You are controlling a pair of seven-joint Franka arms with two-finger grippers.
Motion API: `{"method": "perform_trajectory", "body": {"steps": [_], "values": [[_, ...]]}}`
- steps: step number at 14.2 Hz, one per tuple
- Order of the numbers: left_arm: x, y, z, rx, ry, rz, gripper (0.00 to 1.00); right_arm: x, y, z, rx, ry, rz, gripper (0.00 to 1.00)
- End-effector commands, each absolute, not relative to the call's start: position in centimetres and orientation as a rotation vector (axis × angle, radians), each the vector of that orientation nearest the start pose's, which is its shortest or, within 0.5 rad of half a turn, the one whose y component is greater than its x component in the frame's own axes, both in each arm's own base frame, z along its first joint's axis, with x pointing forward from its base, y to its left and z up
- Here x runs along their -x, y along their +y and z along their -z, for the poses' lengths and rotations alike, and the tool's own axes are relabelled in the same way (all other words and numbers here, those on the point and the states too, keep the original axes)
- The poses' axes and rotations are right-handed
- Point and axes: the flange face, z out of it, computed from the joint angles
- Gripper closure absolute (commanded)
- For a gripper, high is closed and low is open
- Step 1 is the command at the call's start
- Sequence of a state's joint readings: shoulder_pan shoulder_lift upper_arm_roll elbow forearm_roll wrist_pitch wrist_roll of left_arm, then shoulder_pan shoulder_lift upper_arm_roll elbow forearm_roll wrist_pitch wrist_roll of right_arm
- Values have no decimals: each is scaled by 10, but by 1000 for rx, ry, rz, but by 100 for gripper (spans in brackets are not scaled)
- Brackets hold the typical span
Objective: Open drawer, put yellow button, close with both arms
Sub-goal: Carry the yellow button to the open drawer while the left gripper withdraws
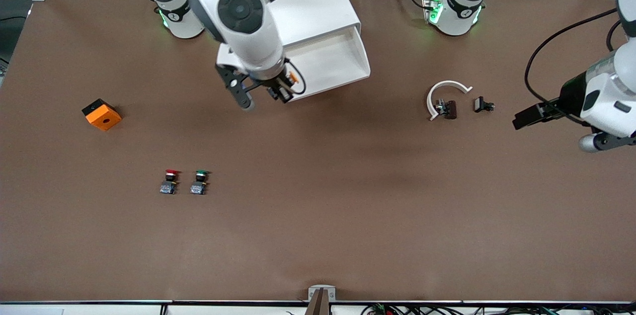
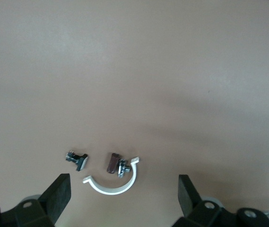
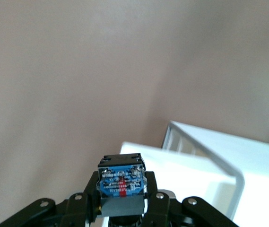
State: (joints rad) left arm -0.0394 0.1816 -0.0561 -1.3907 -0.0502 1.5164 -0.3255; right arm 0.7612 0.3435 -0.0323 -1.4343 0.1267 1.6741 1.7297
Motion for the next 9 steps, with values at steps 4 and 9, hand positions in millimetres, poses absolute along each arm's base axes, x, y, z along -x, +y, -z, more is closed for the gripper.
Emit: {"method": "perform_trajectory", "body": {"steps": [4, 9], "values": [[-550, -62, -626, 3162, -191, -51, 0, -416, 511, -494, 2634, 1757, -127, 100], [-548, -62, -628, 3163, -164, -51, 0, -384, 551, -467, 2564, 1856, -42, 100]]}}
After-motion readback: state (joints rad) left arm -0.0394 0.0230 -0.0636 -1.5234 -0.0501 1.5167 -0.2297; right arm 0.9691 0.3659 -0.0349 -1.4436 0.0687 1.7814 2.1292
